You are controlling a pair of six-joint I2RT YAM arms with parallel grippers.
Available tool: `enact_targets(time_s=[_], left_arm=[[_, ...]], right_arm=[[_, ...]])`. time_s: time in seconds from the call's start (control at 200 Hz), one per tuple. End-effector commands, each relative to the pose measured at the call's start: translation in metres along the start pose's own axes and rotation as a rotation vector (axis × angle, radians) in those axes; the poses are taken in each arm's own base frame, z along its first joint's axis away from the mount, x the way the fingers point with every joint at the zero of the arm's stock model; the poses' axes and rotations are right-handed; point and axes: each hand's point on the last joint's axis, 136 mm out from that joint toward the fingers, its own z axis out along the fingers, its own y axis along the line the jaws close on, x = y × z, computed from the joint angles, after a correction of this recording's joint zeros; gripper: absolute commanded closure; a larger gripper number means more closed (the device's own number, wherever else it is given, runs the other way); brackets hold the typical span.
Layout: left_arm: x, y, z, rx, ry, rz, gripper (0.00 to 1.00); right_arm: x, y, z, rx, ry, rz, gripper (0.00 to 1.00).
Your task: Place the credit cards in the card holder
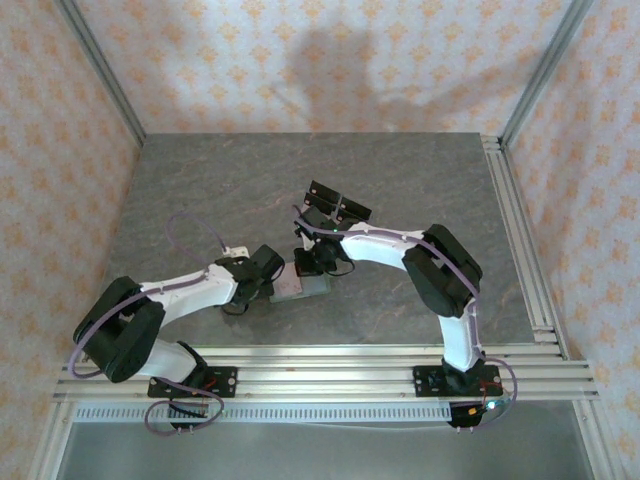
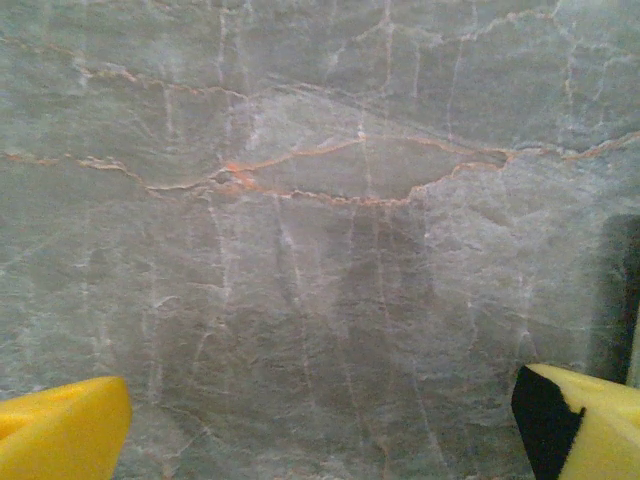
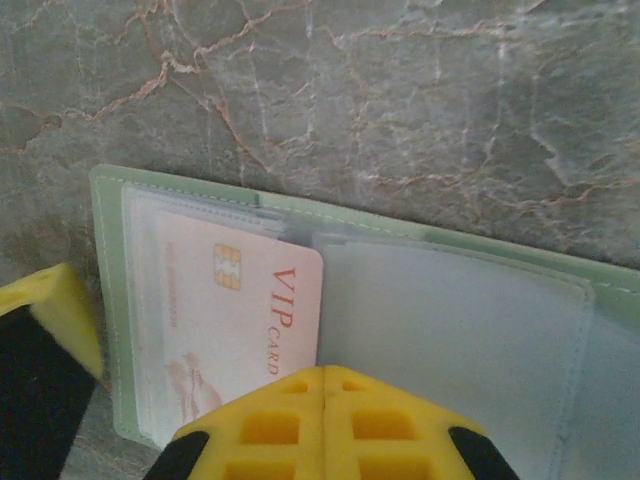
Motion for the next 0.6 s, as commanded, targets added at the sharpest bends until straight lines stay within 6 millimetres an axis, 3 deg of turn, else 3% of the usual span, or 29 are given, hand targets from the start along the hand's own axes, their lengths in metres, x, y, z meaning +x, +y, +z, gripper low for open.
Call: enact_targets(time_s=[0.0,0.24,0.596], left_arm=[[-0.008,0.017,-0.009,-0.063,-0.049,-0.004,0.0],[0.0,0.025,-0.001,-0.109,-0.025,0.02,0.0],[0.005,0.02,0.006,-0.101,-0.005,0.019,0.0]], right_arm=[[-0.009,0.005,-0.02,0.034,-0.05,-0.031,0.99],[-0.003,-0.004,-0.01,0.056,-0.02,-0.025,0.99],[-0.002,0.004,-0.007,0.012,-0.011,-0.016,0.99]])
